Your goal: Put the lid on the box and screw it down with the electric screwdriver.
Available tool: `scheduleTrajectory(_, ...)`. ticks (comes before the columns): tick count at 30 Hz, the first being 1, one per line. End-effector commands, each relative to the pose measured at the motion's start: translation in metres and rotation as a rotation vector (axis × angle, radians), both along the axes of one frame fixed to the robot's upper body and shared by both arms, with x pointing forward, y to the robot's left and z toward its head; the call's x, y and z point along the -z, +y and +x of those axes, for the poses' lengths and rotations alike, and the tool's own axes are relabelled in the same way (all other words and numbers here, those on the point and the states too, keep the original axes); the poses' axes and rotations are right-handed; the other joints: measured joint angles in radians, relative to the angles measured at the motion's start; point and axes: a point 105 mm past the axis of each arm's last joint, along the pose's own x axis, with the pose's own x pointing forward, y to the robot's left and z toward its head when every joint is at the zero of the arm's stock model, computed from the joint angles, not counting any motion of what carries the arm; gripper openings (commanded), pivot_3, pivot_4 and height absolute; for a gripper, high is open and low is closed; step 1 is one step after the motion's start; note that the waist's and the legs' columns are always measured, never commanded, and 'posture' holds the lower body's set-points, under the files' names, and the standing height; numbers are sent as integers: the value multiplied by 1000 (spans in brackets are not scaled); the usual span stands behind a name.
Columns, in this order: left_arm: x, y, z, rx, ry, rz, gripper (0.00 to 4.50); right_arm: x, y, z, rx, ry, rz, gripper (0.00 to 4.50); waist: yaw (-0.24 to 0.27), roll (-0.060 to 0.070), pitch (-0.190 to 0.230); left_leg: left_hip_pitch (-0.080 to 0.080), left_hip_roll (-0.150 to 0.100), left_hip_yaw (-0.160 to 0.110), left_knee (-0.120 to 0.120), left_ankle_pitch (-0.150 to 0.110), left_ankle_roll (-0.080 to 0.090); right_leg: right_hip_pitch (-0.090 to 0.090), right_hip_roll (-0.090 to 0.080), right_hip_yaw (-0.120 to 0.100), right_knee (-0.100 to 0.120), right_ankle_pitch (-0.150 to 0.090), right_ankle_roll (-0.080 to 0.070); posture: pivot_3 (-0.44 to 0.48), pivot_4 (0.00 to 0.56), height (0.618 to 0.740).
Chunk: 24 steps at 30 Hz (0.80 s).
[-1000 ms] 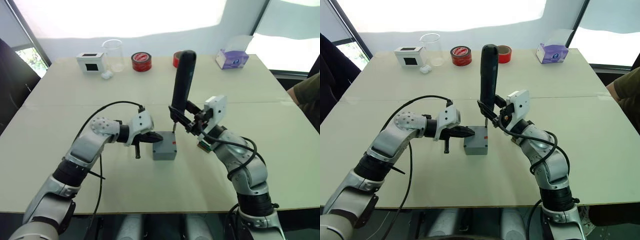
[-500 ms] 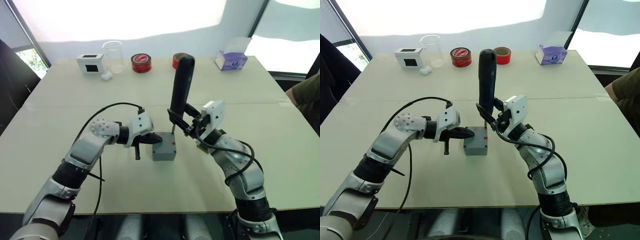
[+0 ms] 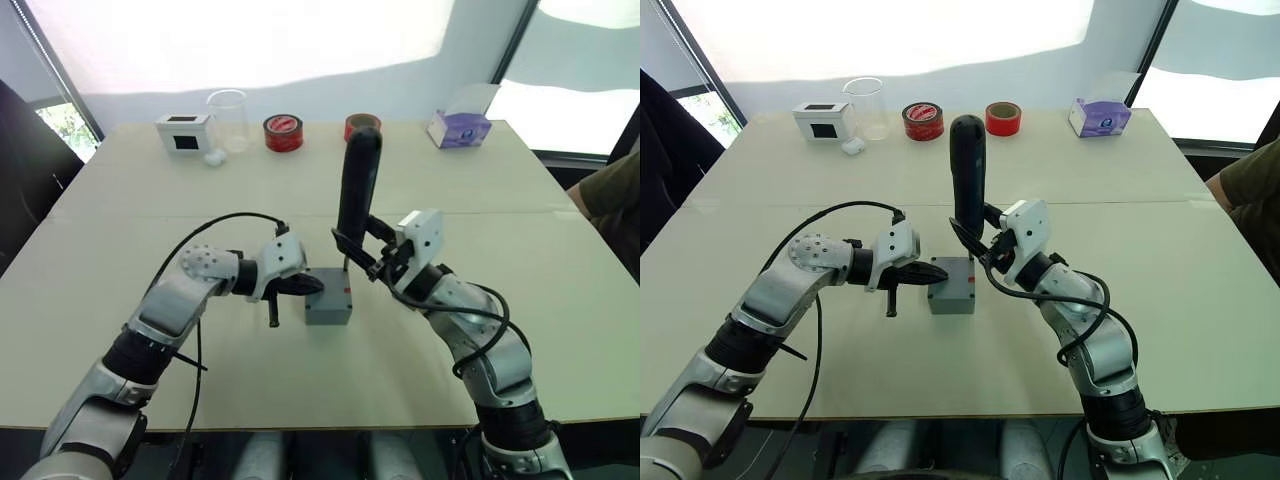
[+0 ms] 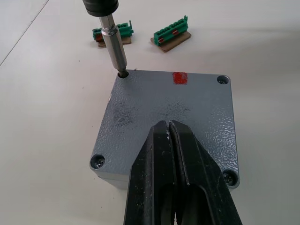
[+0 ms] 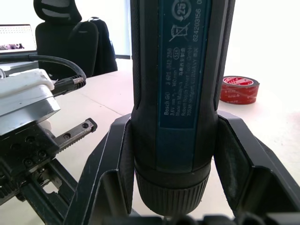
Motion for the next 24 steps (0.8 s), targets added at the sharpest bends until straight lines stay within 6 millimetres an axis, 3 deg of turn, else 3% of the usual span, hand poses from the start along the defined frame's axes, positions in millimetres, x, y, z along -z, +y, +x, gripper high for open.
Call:
scheduleTrajectory(1,16,3,-4,-3,41,58,0,46,4,-1,-15,209,-56,1783,0,-1,-1,2,0,0,-1,0,0,0,0,0,0,0,-1,0,150,740)
scheduleTrajectory(4,17,3,-4,-2,39,62,0,51,2,1,-1,230,-70,1783,0,-3,-3,9,0,0,-5,0,0,3,-1,0,-1,-2,-4,0,150,740)
scheduleTrajectory(17,19,3,-4,6,34,70,0,68,-8,8,77,320,-112,1783,1,-6,-10,9,1,0,-7,-1,0,3,-7,0,-2,-4,-7,0,150,740)
scheduleTrajectory(24,19,2,-5,7,34,67,0,64,-3,5,50,310,-85,1783,1,-6,-10,9,1,0,-8,-1,-1,3,-8,0,-3,-6,-10,0,150,740)
